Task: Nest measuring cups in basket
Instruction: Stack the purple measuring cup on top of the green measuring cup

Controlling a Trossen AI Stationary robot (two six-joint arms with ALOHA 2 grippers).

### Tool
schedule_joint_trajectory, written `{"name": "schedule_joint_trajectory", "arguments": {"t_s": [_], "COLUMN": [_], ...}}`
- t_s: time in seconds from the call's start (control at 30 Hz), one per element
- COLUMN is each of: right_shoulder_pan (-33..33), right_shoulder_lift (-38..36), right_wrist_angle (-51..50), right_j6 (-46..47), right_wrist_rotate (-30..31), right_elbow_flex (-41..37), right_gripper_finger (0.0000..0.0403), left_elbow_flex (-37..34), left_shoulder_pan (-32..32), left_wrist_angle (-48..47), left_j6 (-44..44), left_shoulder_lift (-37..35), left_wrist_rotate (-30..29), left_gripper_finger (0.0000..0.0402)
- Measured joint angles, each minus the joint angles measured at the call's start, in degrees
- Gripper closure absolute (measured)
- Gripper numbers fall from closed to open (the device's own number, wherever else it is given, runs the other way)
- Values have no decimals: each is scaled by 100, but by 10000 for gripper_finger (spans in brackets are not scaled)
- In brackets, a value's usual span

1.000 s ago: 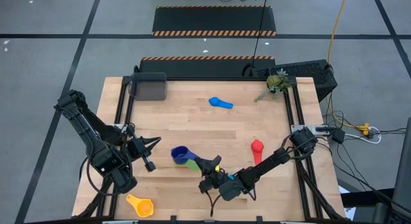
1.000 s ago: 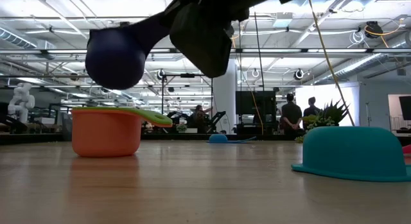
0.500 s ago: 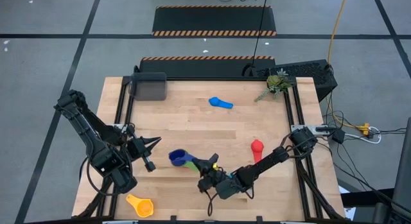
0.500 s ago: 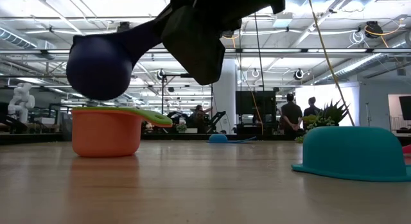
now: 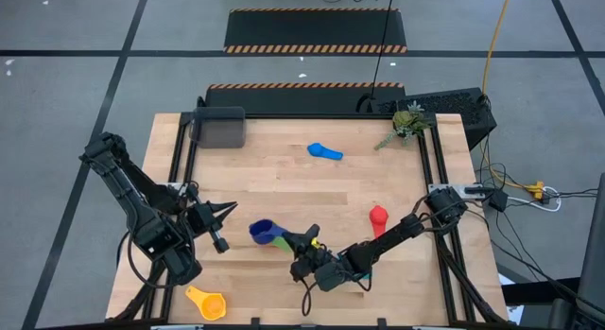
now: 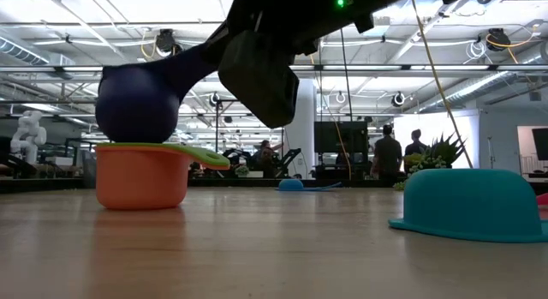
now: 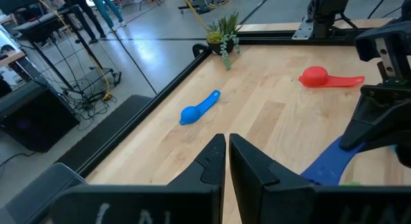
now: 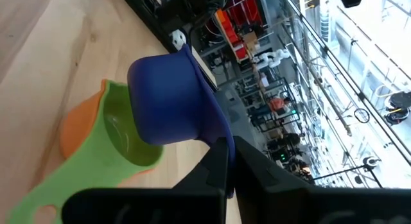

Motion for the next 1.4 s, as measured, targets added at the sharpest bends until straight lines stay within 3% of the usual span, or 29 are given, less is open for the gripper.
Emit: {"name": "schedule_joint_trajectory", "arguments": {"t_s": [0.6,1.4], "right_shoulder_pan": [-81,-17], "right_shoulder_lift": [0,0], "right_wrist_angle": [-466,-615], "right_j6": [222,67], "right_wrist_rotate": [-14,-24], "right_elbow_flex": [2,2], "right_gripper_finger": [402,345], "left_elbow_flex": [0,0], "left_shoulder_pan": [0,0], "left_wrist_angle": [0,0], "left_j6": [39,48], "left_shoulder_lift": [0,-1], "left_wrist_rotate": [-1,7], "left_gripper_finger": [376,376]}}
